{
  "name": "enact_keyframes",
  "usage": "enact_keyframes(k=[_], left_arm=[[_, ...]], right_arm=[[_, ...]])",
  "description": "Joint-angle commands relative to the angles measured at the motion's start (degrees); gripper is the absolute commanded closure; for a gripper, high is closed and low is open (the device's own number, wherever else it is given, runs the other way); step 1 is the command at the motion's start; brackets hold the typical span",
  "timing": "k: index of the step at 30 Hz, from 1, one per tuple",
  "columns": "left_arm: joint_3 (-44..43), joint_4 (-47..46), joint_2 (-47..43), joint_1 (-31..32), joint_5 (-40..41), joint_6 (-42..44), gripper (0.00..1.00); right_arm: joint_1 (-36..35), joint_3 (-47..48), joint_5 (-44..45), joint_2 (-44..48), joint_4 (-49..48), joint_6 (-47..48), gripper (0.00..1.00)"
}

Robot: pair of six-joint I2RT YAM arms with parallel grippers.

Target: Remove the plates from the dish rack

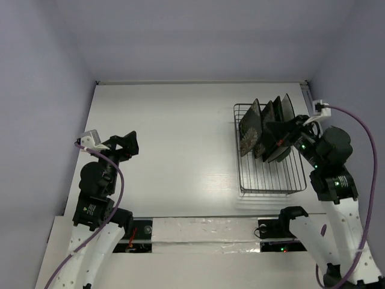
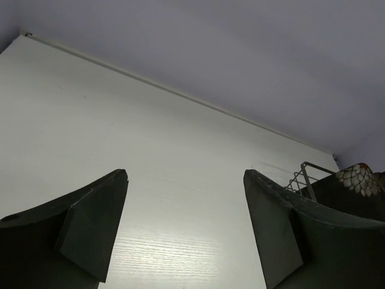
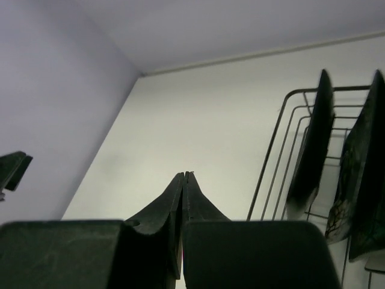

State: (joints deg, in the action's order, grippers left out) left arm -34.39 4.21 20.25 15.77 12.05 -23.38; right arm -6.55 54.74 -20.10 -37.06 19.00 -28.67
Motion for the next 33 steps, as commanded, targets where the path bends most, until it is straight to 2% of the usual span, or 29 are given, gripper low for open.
enact_keyframes(k=[1, 2, 5, 6, 7, 8, 9, 15, 18, 19, 21, 23, 27, 33], left_arm=[[-0.9, -1.5, 0.3, 0.7, -0.2, 0.7, 0.29], [-0.7, -1.7, 0.2, 0.7, -0.2, 0.6, 0.33], [-0.5, -2.0, 0.3, 0.7, -0.2, 0.5, 0.58], [-0.4, -2.0, 0.5, 0.7, -0.2, 0.5, 0.81], [-0.3, -2.1, 0.6, 0.7, -0.2, 0.5, 0.91], [-0.3, -1.8, 0.8, 0.7, -0.2, 0.3, 0.99], [-0.4, -1.5, 0.8, 0.7, -0.2, 0.3, 1.0], [-0.3, -0.9, 0.7, 0.7, -0.2, -0.1, 1.0], [-0.1, -1.2, 1.1, 0.7, -0.2, -0.3, 1.0], [-0.1, -1.2, 1.3, 0.7, -0.2, -0.4, 1.0], [-0.1, -1.3, 1.8, 0.7, -0.2, -0.3, 0.99], [-0.1, -1.4, 1.8, 0.7, -0.2, -0.4, 0.9], [0.1, -1.5, 1.5, 0.7, -0.2, -0.5, 0.65], [0.1, -1.4, 0.8, 0.7, -0.2, -0.6, 0.52]], right_arm=[[-8.1, 6.4, 14.0, -5.5, 3.9, 4.2, 1.0], [-11.9, 7.6, 17.0, -7.2, 5.5, 4.8, 1.0], [-15.5, 10.4, 30.1, -12.2, 10.1, 6.3, 1.0], [-16.1, 10.6, 32.3, -12.7, 10.4, 6.7, 1.0], [-16.1, 11.2, 35.3, -13.2, 11.2, 6.9, 1.0], [-16.1, 11.5, 36.3, -14.2, 11.6, 7.0, 1.0], [-16.1, 11.8, 37.0, -14.7, 12.0, 7.5, 1.0], [-17.9, 14.5, 39.5, -19.4, 14.0, 8.9, 0.99], [-19.2, 15.5, 40.2, -21.6, 14.3, 9.7, 0.73], [-19.2, 15.7, 41.6, -23.0, 14.7, 9.7, 0.62], [-19.2, 15.9, 43.3, -24.1, 14.9, 9.7, 0.55], [-19.2, 15.7, 44.7, -25.3, 14.3, 10.1, 0.49], [-19.2, 16.4, 47.2, -29.1, 15.2, 10.3, 0.48], [-19.2, 19.8, 52.3, -36.6, 16.0, 11.7, 0.48]])
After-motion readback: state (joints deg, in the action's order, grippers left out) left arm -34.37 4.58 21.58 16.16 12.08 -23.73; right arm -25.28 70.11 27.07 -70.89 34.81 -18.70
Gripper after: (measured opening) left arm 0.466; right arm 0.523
